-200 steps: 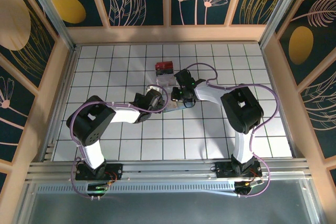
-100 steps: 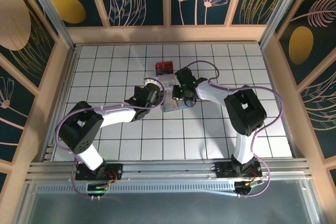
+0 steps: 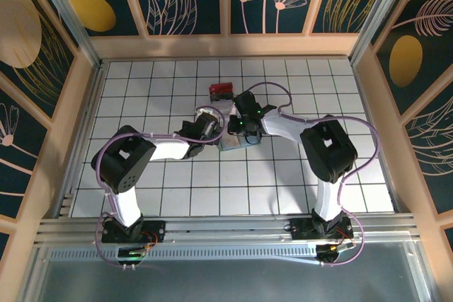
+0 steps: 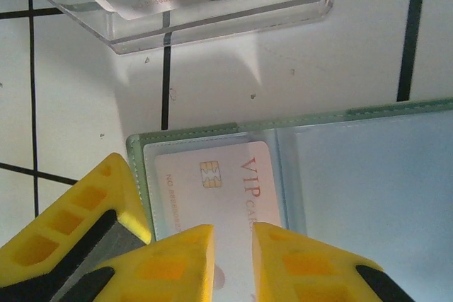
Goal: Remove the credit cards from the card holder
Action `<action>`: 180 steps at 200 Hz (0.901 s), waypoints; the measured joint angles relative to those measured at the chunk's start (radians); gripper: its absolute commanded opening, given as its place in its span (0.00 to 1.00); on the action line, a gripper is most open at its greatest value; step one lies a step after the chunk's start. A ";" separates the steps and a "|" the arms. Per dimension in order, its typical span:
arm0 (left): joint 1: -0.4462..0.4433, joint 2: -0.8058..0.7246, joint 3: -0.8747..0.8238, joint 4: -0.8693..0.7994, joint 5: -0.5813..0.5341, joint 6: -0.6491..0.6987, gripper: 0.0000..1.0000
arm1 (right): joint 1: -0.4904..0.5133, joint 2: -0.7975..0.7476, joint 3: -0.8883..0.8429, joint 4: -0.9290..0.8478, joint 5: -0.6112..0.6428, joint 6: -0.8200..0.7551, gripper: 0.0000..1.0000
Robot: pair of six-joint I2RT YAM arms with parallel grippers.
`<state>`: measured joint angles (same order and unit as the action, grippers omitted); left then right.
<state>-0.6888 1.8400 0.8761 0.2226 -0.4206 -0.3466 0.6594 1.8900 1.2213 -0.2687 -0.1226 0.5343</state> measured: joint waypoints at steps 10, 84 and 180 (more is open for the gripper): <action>0.000 0.006 0.000 0.000 0.003 0.000 0.99 | 0.000 0.009 0.003 0.002 -0.003 0.000 0.25; 0.000 0.024 0.006 -0.003 0.012 0.000 0.99 | 0.000 0.044 0.003 0.001 -0.002 0.004 0.28; 0.000 0.037 0.022 -0.006 0.010 0.000 0.99 | -0.001 0.035 -0.013 0.003 0.019 0.021 0.32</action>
<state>-0.6888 1.8771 0.8982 0.2161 -0.4110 -0.3470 0.6582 1.9247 1.2087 -0.2653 -0.1040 0.5552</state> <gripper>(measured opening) 0.988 0.315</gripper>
